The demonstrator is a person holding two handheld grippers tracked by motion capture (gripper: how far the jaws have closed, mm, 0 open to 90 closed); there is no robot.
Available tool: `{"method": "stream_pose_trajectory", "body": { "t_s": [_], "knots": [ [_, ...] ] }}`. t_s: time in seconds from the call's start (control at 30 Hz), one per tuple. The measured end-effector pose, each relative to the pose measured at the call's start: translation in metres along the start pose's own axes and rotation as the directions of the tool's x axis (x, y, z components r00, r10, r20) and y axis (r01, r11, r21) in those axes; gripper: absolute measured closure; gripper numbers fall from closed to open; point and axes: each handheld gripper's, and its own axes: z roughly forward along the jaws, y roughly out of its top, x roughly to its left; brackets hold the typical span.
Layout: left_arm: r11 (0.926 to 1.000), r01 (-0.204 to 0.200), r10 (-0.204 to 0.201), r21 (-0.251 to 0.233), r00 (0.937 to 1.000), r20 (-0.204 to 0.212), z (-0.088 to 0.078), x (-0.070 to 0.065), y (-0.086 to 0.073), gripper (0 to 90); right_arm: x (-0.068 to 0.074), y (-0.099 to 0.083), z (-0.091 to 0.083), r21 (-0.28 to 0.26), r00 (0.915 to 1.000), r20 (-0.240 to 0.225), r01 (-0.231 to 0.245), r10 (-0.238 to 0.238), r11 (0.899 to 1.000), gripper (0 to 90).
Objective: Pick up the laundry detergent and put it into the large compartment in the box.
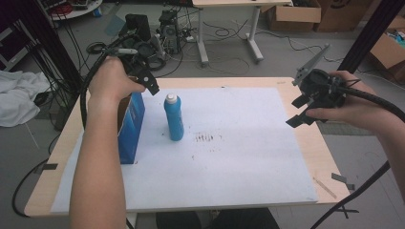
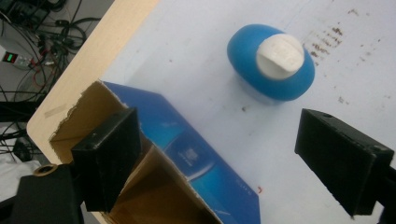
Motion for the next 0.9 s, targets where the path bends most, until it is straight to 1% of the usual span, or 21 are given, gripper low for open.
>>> {"method": "stream_pose_trajectory", "body": {
  "t_s": [0.03, 0.17, 0.27, 0.4, 0.57, 0.63, 0.77, 0.9],
  "knots": [
    [1.0, 0.005, -0.005, -0.003, 1.0, -0.003, -0.001, -0.001, 0.0, 15.5, -0.001, -0.001, 0.0, -0.003, 1.0, -0.001, 0.007, -0.007, 1.0, 29.5],
    [0.9995, 0.028, -0.028, -0.014, 0.9996, 0.001, -0.004, -0.006, 0.003, 15.3, -0.001, -0.004, 0.0, -0.008, 1.0, -0.002, 0.008, -0.008, 1.0, 29.5],
    [0.9975, 0.061, -0.06, -0.036, 0.9981, 0.015, -0.004, -0.01, 0.006, 15.2, -0.001, -0.005, -0.001, -0.011, 1.0, -0.002, 0.009, -0.009, 1.0, 29.5],
    [0.9952, 0.093, -0.093, -0.029, 0.9957, 0.006, -0.003, -0.015, 0.01, 15.3, 0.0, -0.006, -0.001, -0.015, 0.9999, -0.002, 0.013, -0.013, 1.0, 29.5],
    [0.991, 0.131, -0.13, -0.029, 0.9913, 0.021, 0.003, -0.023, 0.015, 15.3, 0.001, -0.008, 0.0, -0.02, 0.9999, -0.005, 0.016, -0.016, 1.0, 29.5],
    [0.9904, 0.136, -0.135, -0.024, 0.9905, 0.024, 0.008, -0.028, 0.018, 15.3, 0.001, -0.009, 0.002, -0.017, 0.9998, -0.007, 0.018, -0.018, 1.0, 29.5],
    [0.99, 0.139, -0.139, -0.022, 0.9899, 0.029, 0.012, -0.033, 0.022, 15.3, 0.001, -0.01, 0.002, -0.021, 0.9998, -0.009, 0.018, -0.019, 1.0, 29.5],
    [0.9871, 0.158, -0.157, -0.025, 0.987, 0.033, 0.017, -0.038, 0.027, 15.2, 0.001, -0.01, 0.002, -0.026, 0.9998, -0.01, 0.019, -0.019, 0.999, 29.5]
  ]
}}
